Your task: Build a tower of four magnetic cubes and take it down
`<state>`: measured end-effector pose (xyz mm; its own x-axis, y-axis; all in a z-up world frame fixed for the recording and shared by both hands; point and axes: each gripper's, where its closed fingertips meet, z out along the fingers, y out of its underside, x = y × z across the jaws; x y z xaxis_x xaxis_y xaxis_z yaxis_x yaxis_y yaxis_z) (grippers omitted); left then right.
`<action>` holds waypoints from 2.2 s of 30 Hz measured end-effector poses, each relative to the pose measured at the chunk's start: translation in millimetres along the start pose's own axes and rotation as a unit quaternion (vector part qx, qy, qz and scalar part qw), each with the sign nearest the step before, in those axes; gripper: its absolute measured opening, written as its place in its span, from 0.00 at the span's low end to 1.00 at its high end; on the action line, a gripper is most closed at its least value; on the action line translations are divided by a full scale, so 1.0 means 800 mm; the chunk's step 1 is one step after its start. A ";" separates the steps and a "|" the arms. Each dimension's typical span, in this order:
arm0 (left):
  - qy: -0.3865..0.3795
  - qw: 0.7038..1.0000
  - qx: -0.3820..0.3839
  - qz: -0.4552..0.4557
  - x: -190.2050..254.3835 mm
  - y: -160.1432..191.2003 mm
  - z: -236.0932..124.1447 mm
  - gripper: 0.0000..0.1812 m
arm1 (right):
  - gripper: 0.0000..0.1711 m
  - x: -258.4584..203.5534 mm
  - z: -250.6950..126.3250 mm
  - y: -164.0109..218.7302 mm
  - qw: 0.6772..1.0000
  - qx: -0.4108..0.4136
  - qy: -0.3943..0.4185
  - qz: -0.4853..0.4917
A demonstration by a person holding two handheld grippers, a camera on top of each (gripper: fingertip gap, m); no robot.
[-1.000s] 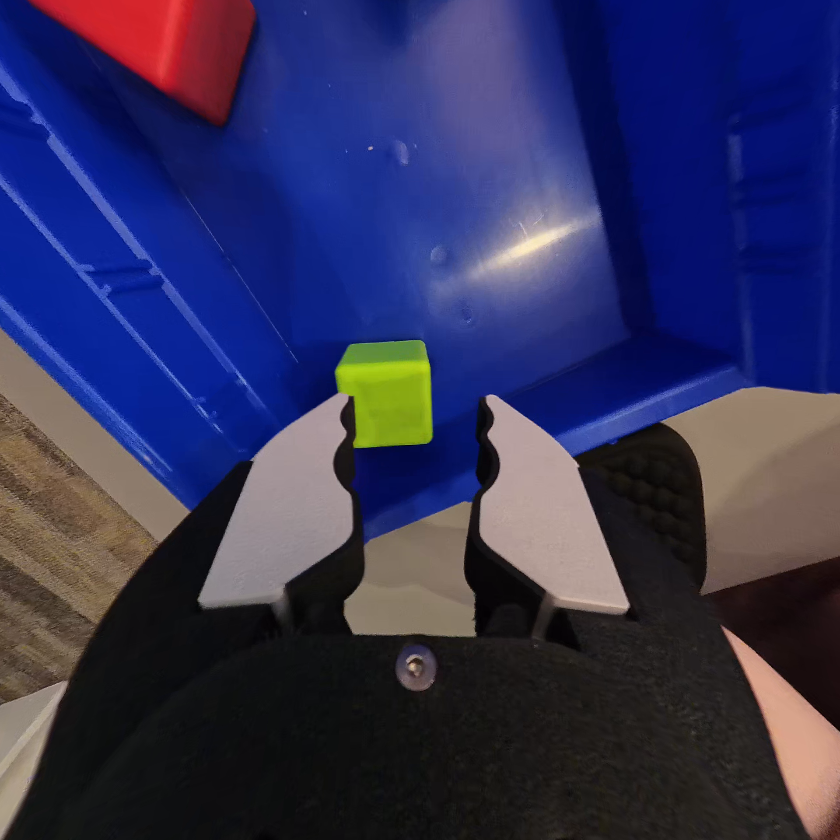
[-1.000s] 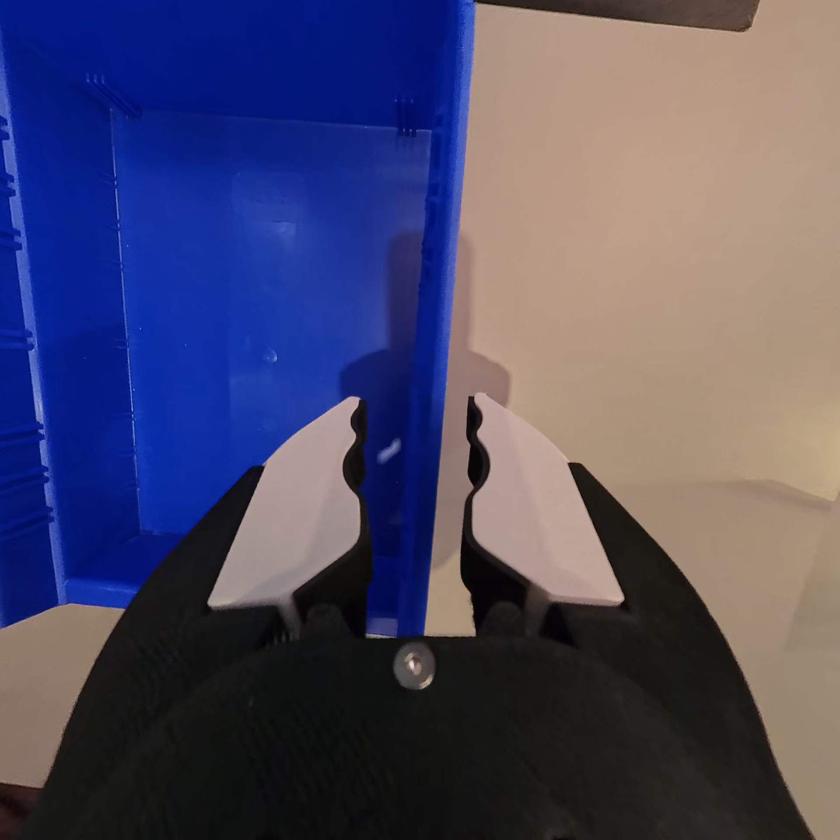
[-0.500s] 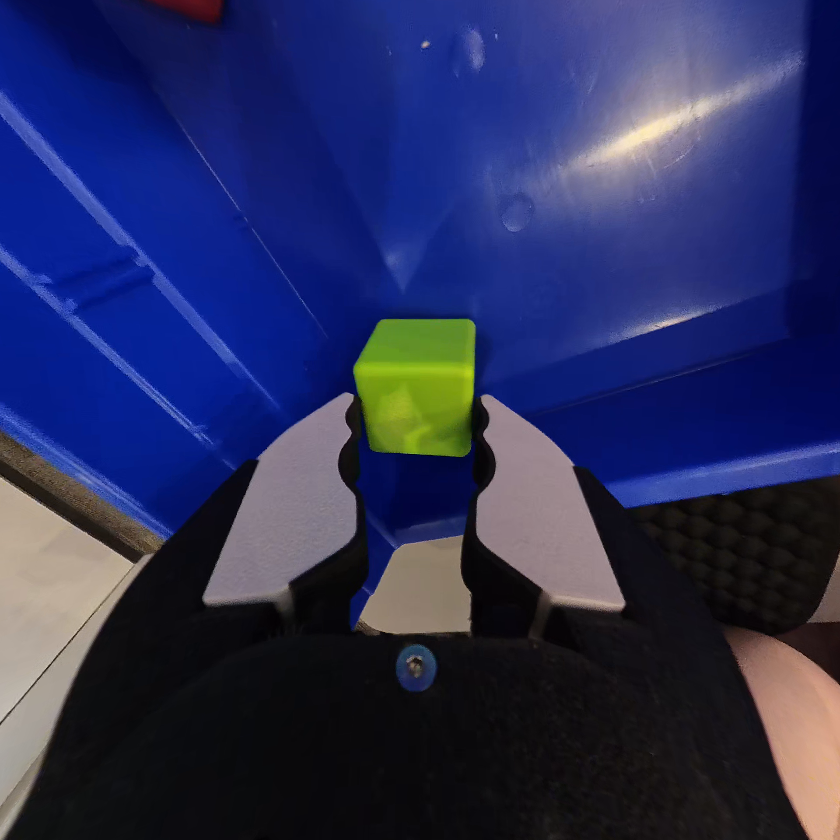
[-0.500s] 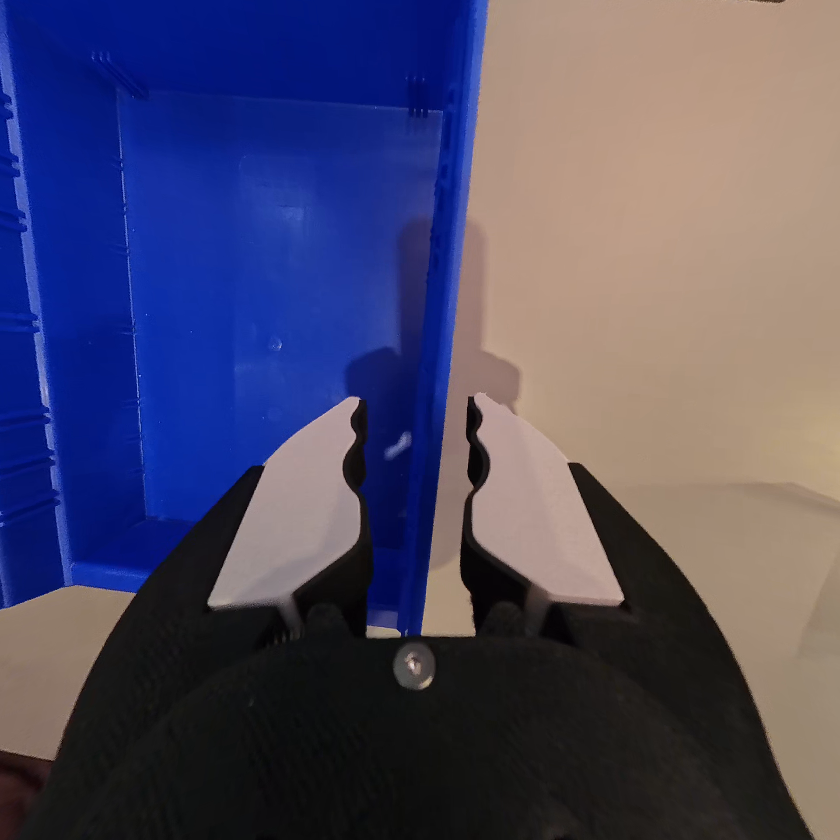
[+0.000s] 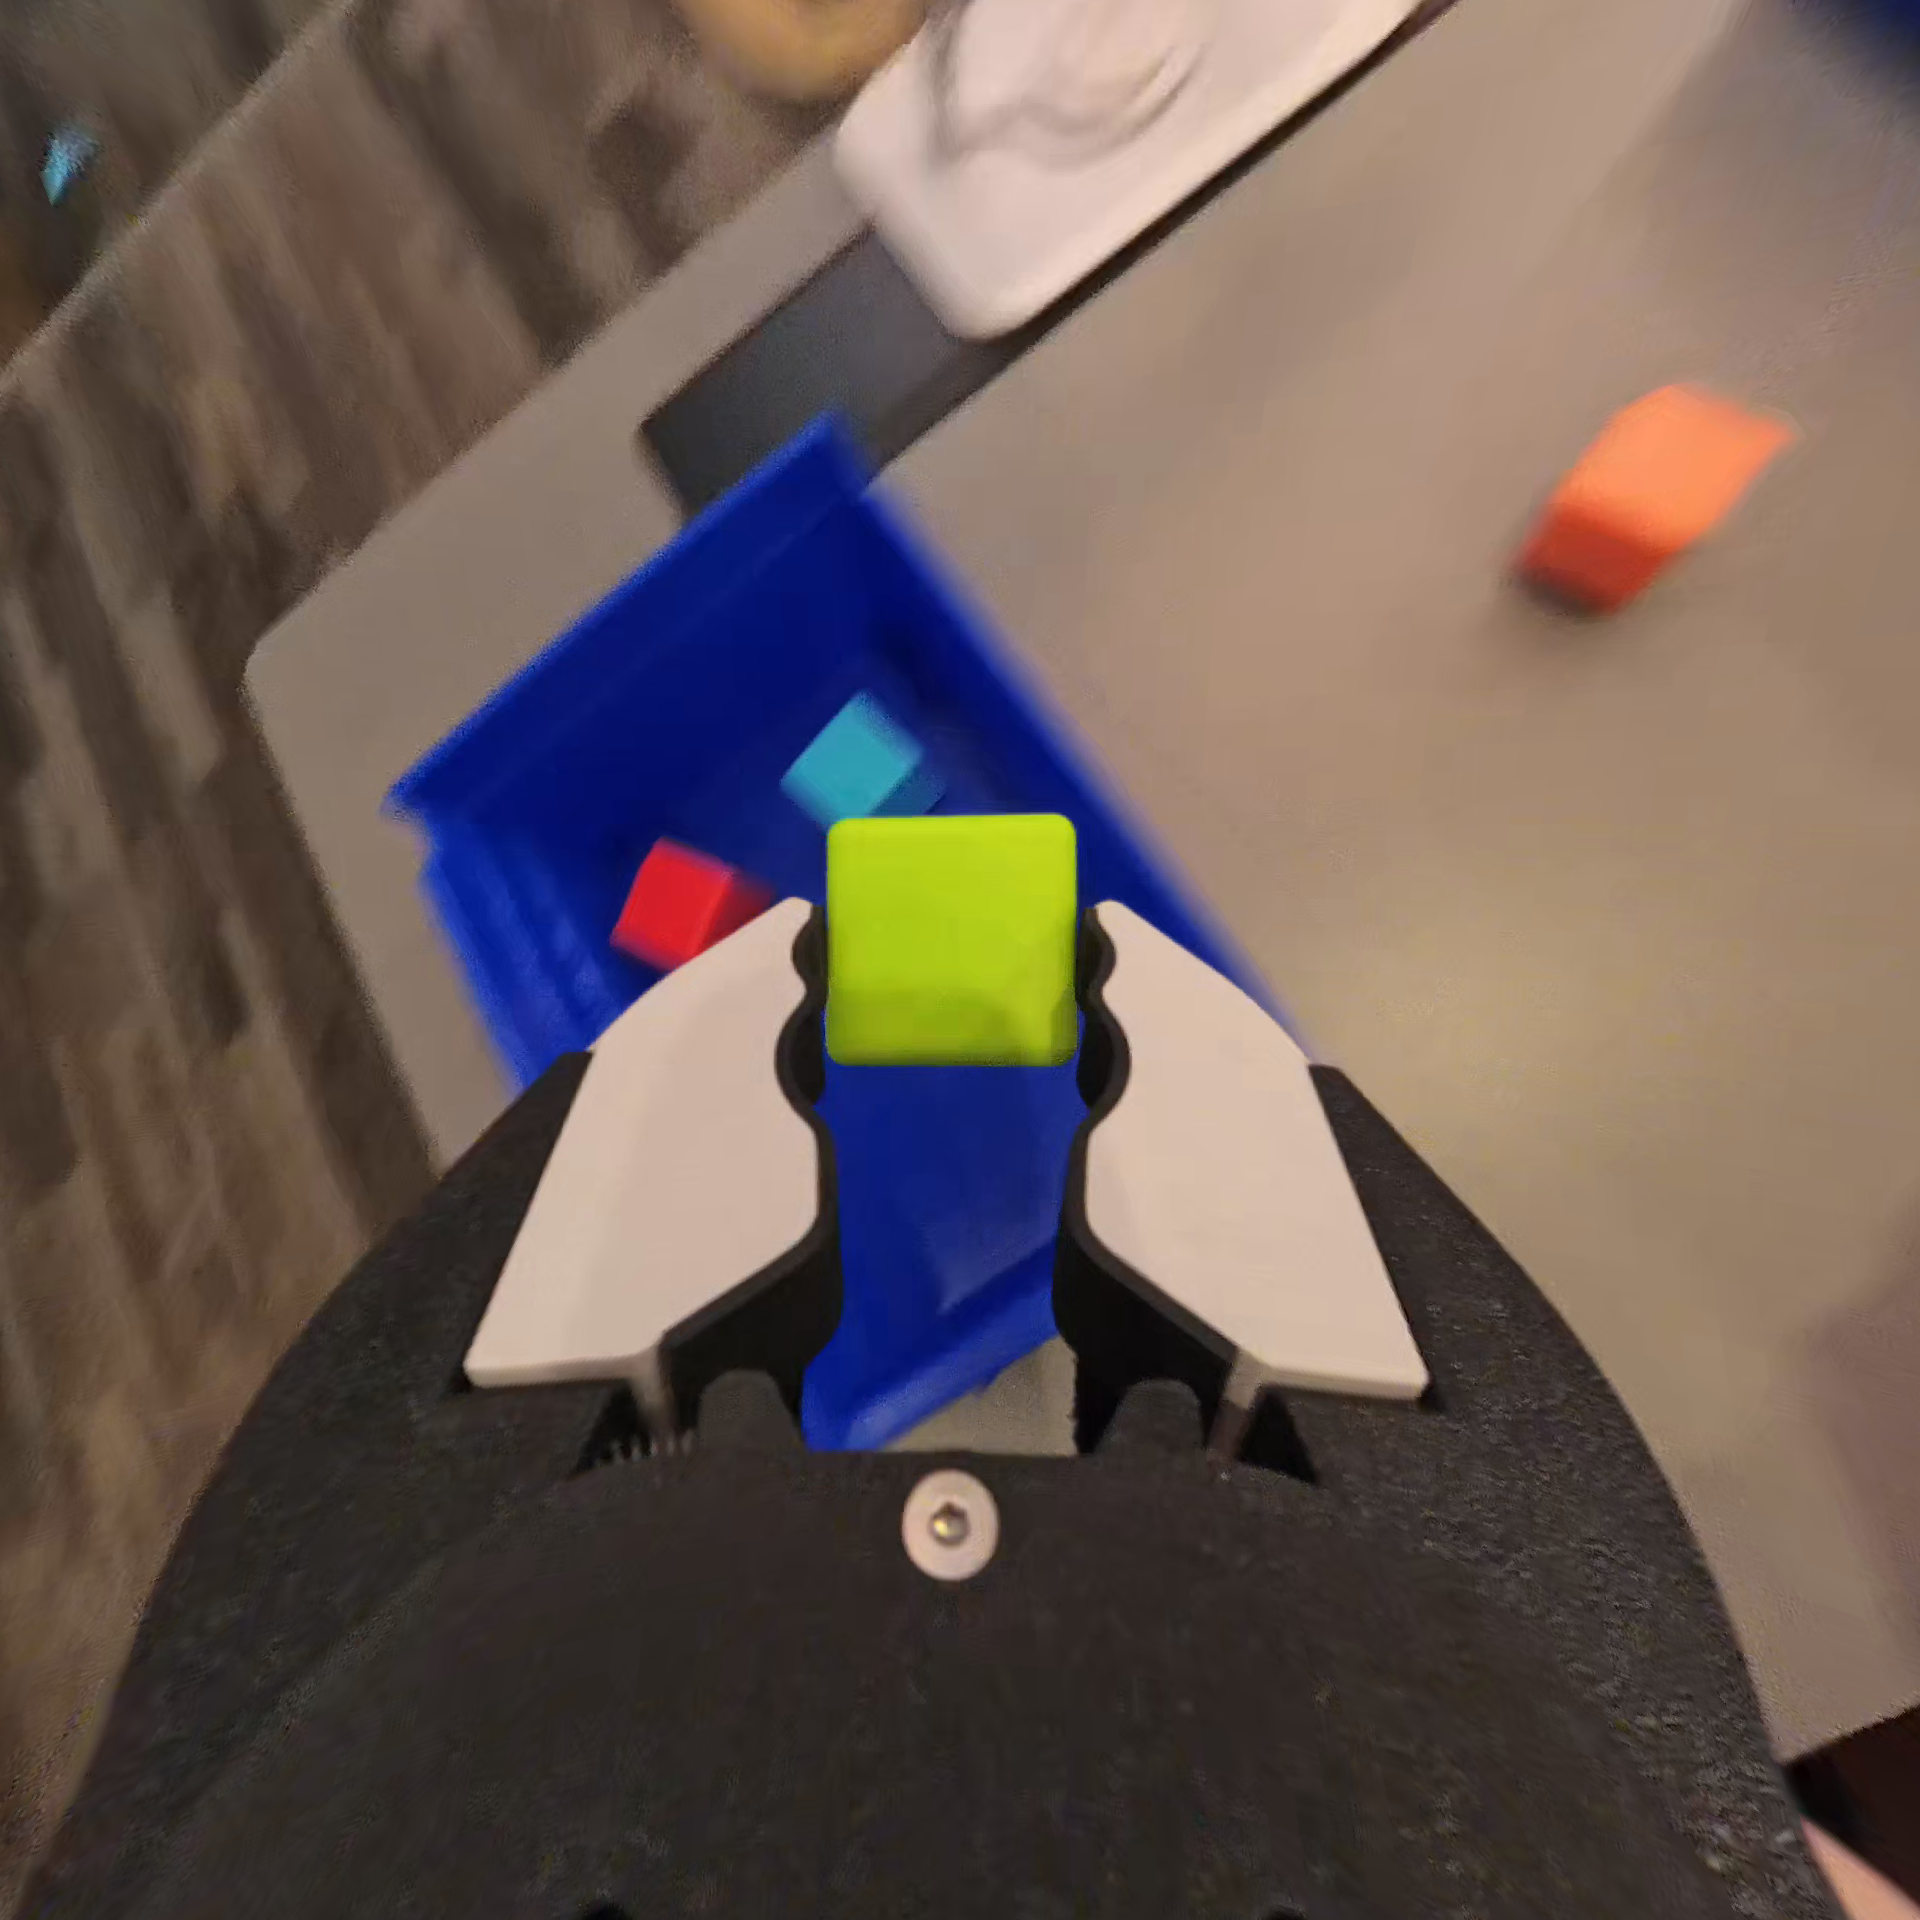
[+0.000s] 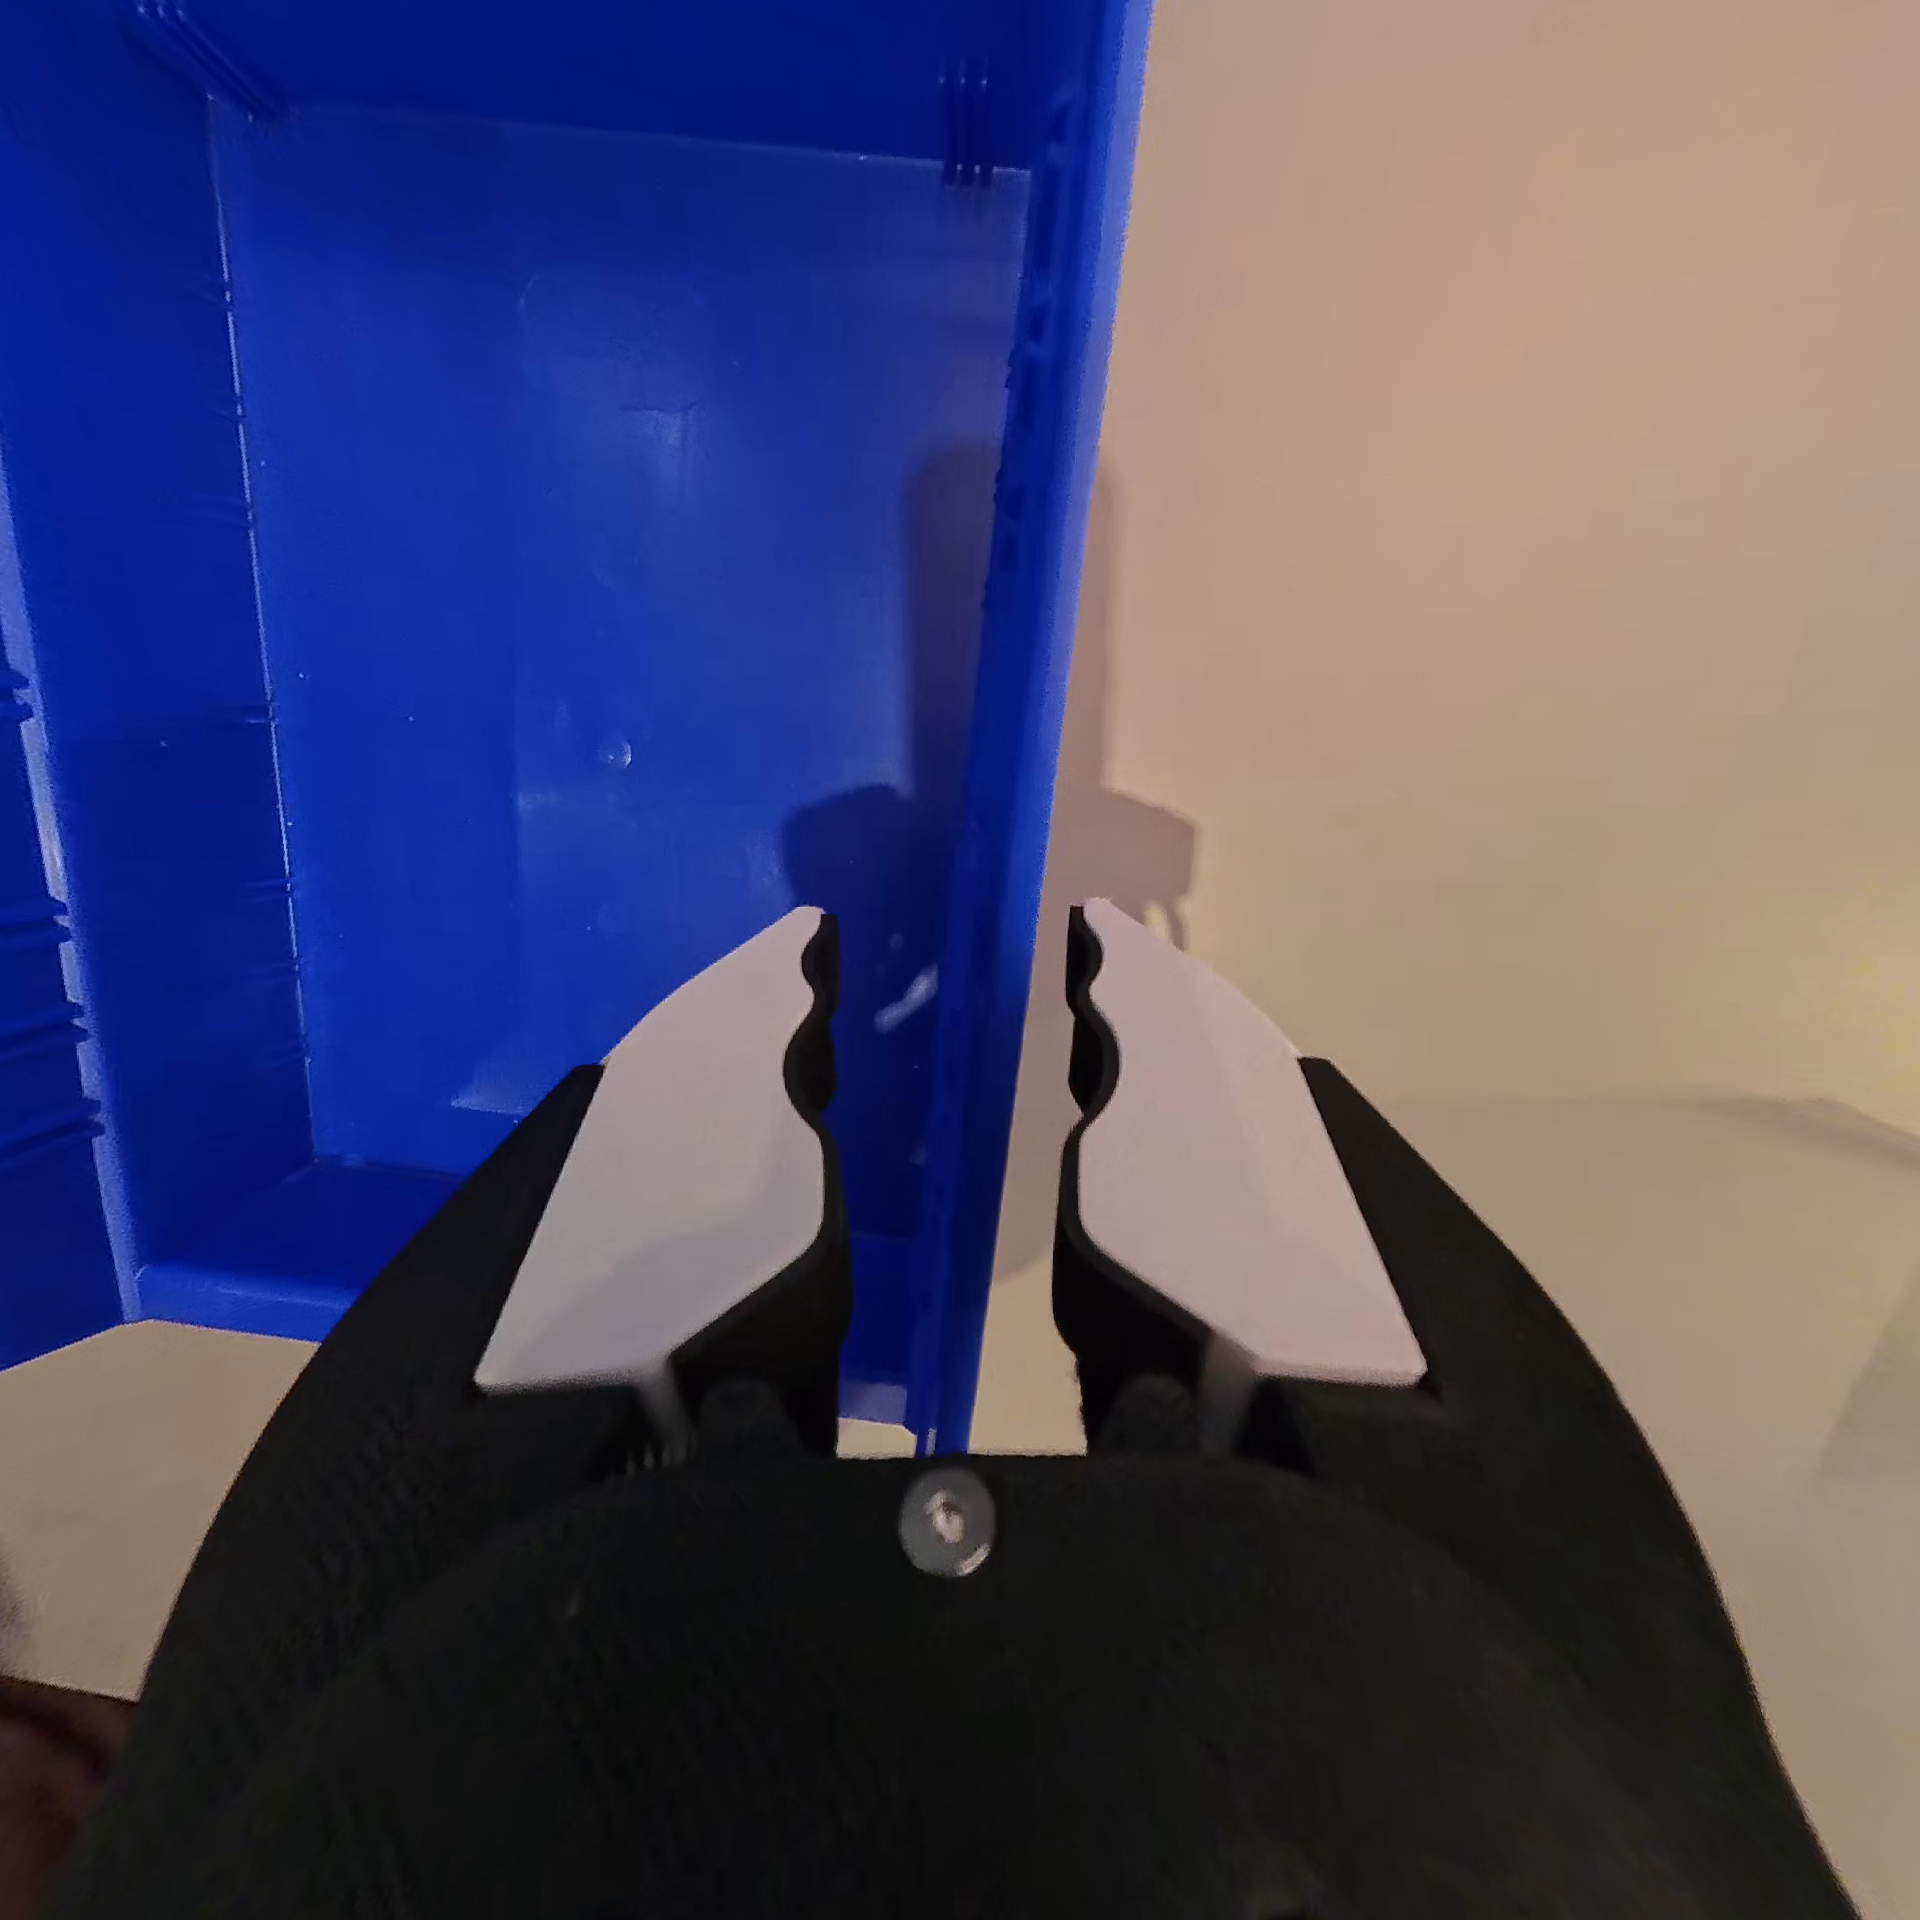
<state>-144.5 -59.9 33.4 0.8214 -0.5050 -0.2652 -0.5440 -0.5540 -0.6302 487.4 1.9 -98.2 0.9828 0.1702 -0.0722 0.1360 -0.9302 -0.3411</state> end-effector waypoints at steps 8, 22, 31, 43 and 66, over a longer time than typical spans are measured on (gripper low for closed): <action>0.123 0.967 -0.031 0.222 0.202 -0.094 0.092 0.25 | 0.26 -0.006 0.006 0.003 1.000 -0.010 -0.015 -0.010; 0.179 0.941 -0.108 0.267 0.265 -0.100 0.184 0.25 | 0.26 -0.009 0.014 0.012 0.999 -0.025 -0.039 -0.007; 0.193 0.941 -0.068 0.270 0.276 -0.115 0.180 0.25 | 0.26 -0.009 0.017 0.017 0.998 -0.036 -0.047 -0.005; 0.229 0.942 -0.039 0.242 0.278 -0.100 0.199 0.25 | 0.26 -0.009 0.019 0.023 0.997 -0.045 -0.055 0.001; 0.116 0.937 -0.150 0.295 -0.046 0.039 0.184 0.31 | 0.25 -0.009 0.017 0.024 0.997 -0.049 -0.053 0.001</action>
<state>-166.2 38.7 -83.8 0.3229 -0.8925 -0.3149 -0.9435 -0.2773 -0.1814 481.0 -13.2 -116.7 0.9651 0.1963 -0.1736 0.1500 -0.9570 -0.2481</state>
